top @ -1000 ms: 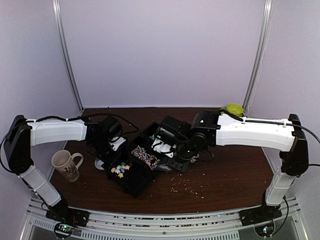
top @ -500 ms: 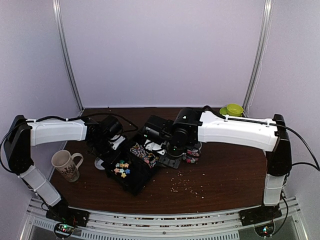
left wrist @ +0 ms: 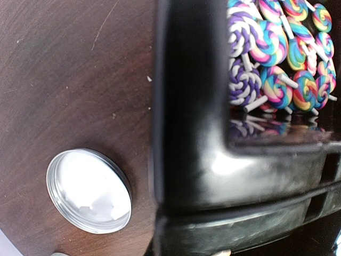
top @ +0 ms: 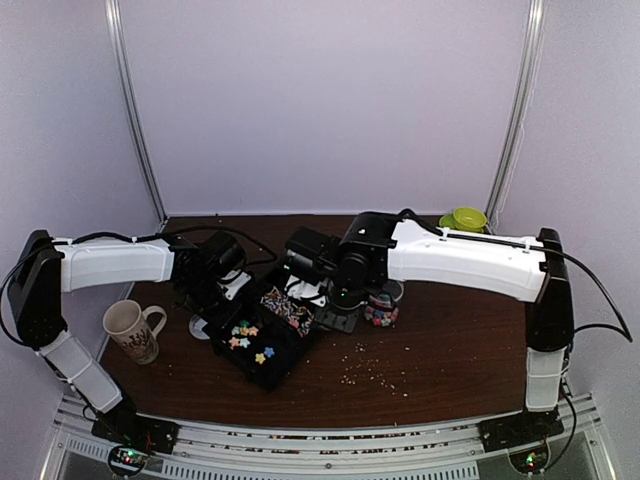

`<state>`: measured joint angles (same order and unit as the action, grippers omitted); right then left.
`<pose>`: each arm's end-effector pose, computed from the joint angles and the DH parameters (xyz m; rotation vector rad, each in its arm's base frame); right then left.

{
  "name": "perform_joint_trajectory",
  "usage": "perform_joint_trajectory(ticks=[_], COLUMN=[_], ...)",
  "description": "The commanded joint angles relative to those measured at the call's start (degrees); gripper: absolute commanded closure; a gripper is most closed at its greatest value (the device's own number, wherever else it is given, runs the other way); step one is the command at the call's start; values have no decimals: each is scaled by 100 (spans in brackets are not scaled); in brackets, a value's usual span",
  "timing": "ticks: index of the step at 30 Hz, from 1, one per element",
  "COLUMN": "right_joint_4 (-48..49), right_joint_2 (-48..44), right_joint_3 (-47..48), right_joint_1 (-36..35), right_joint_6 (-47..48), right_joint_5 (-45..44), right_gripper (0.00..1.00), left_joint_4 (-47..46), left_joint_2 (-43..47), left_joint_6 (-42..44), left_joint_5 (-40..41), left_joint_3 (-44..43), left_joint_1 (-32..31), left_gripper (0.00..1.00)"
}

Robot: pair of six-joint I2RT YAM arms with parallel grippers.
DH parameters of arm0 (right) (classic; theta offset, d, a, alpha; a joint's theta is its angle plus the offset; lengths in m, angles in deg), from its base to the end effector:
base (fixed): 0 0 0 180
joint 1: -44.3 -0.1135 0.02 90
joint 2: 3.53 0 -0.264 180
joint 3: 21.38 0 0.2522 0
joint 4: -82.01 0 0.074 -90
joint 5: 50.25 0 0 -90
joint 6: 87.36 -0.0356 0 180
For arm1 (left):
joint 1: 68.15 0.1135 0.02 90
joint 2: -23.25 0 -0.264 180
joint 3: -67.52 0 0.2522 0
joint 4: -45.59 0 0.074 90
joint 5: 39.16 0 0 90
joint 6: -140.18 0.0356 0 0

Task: Pack the candies
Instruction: Scoop the fake candies from the plate.

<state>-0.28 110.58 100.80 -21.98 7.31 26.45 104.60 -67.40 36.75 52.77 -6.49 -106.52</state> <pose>0.1713 0.3694 0.2853 -1.5805 2.2954 -0.0813 0.2295 -0.1802 0.1991 0.6201 2.8324 -0.1155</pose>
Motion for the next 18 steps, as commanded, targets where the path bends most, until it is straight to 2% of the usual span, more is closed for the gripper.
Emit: perform_joint_trajectory(ticks=[1,9,14,18], right_joint_4=[-55,-213,-24,311], right_joint_2=[342,1096,1316,1481], right_joint_3=[370,1223,1260,1161], right_joint_1=[79,188,286,451], right_joint_6=[109,527,627,353], right_joint_5=[13,511,978,1196], right_gripper=[100,100,100,100], left_joint_4=[-627,-628,-658,-696], left_joint_2=[271,311,335,336], left_joint_6=[30,100,163,208], left_joint_5=[-142,-168,-214,-326], left_joint_3=[-189,-190,-186,-158], left_joint_1=[-48,-62,-87,-98], left_gripper=[100,100,100,100])
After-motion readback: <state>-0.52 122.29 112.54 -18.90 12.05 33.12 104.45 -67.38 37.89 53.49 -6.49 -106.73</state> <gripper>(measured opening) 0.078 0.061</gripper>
